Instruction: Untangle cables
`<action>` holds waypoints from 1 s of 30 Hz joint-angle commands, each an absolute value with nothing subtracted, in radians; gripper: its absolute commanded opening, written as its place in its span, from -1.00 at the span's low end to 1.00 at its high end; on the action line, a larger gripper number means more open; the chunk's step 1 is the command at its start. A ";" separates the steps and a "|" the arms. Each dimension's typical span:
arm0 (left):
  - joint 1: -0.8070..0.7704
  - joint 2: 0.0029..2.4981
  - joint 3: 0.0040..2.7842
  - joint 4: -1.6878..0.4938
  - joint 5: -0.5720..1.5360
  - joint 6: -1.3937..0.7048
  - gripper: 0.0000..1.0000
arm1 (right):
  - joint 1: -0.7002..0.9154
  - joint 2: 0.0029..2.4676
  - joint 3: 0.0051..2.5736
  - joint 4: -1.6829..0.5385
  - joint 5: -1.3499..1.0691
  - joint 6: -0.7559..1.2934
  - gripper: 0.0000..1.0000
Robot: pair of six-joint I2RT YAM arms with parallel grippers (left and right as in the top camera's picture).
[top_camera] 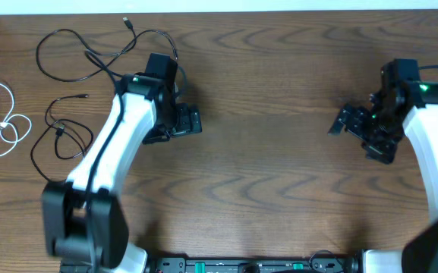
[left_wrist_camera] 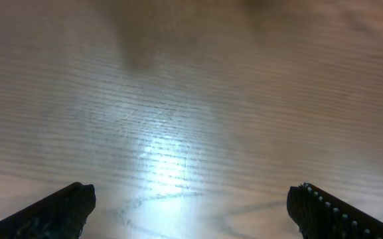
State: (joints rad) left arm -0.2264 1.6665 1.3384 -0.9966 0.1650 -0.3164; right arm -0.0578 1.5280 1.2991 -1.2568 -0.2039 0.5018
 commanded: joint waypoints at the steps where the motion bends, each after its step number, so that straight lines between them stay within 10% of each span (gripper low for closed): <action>1: -0.279 1.545 1.341 -1.006 0.110 -0.311 0.96 | -0.057 1.387 1.292 -1.273 -0.133 0.477 0.99; 17: -0.558 1.129 1.341 -1.153 -0.308 -0.519 0.95 | 0.047 0.476 0.903 -1.080 0.002 0.474 0.98; 30: -0.558 0.743 1.341 -1.269 -0.464 -0.714 0.95 | 0.047 0.370 0.871 -0.996 0.002 0.501 0.99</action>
State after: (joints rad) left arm -0.5537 0.7815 1.3373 -1.2610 -0.3489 -0.6010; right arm 0.0372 0.3645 0.8799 -1.0008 -0.0093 0.4923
